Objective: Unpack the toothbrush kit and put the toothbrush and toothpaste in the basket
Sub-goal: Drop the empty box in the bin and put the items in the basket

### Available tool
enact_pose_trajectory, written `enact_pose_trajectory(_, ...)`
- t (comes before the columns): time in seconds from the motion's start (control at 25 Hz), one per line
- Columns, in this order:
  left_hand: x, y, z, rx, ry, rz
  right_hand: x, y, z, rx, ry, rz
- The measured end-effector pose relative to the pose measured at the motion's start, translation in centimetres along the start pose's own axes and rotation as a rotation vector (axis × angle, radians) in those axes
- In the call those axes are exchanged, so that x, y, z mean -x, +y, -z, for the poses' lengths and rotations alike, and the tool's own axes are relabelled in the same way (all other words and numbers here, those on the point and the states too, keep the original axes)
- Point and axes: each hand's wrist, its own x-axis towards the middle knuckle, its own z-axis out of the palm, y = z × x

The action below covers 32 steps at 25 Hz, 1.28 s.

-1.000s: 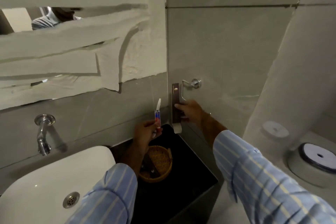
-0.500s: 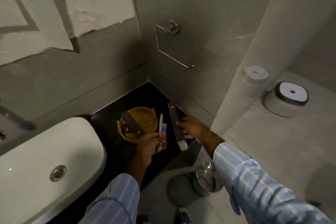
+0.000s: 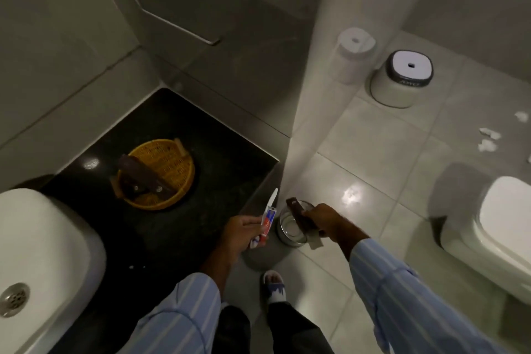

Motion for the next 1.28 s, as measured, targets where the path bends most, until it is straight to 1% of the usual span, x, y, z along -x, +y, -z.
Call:
enact_pose_trajectory(0.16,-2.0,-1.7,-2.2,-0.087,-0.017,0.065,-3.6,3.6,0.8,0.063,0.065,-0.058)
enact_pose_trajectory(0.32,-4.2,-3.4,-3.0,-0.15,-0.024,0.099,-7.1,5.1,1.9,0.081,0.097,-0.101)
enact_pose_trajectory(0.44,-5.4,-3.8,-3.1,-0.199,-0.012,0.107,-8.2,5.0,2.7,0.023,0.041,-0.122)
enact_pose_trajectory(0.48,-5.6,-3.8,-3.0,-0.204,-0.012,0.105,-8.3,4.7,3.0,0.056,0.013,-0.118)
enact_pose_trajectory(0.52,-5.7,-3.5,-2.8,-0.217,-0.015,0.099,-8.3,4.1,3.2,0.174,0.003,-0.089)
enact_pose_trajectory(0.6,-5.5,-2.6,-2.7,-0.294,-0.019,0.081,-7.4,2.0,3.5,0.43,0.053,0.02)
enact_pose_trajectory(0.68,-4.9,-1.4,-2.6,-0.365,-0.013,0.058,-5.6,-1.0,3.4,0.549,0.081,0.231)
enact_pose_trajectory(0.76,-4.0,0.4,-2.4,-0.466,-0.02,0.005,-3.4,-4.2,2.9,0.63,-0.019,0.492)
enact_pose_trajectory(0.84,-3.2,2.6,-1.9,-0.6,-0.026,-0.086,-0.9,-7.1,2.2,0.771,-0.17,0.686)
enact_pose_trajectory(0.92,-2.3,5.3,-0.8,-0.749,0.005,-0.167,1.1,-9.4,1.1,0.932,-0.271,0.776)
enact_pose_trajectory(1.0,-1.3,8.0,0.6,-0.859,0.044,-0.192,2.3,-11.6,0.1,1.056,-0.289,0.846)
enact_pose_trajectory(1.16,0.8,12.2,5.0,-0.852,0.092,-0.204,4.1,-16.7,-1.2,1.071,-0.275,0.944)
enact_pose_trajectory(1.24,1.9,13.6,7.8,-0.857,0.107,-0.249,4.7,-19.3,-1.8,1.064,-0.299,0.993)
enact_pose_trajectory(1.28,2.4,14.2,9.2,-0.846,0.143,-0.298,4.9,-20.5,-2.2,1.044,-0.316,1.014)
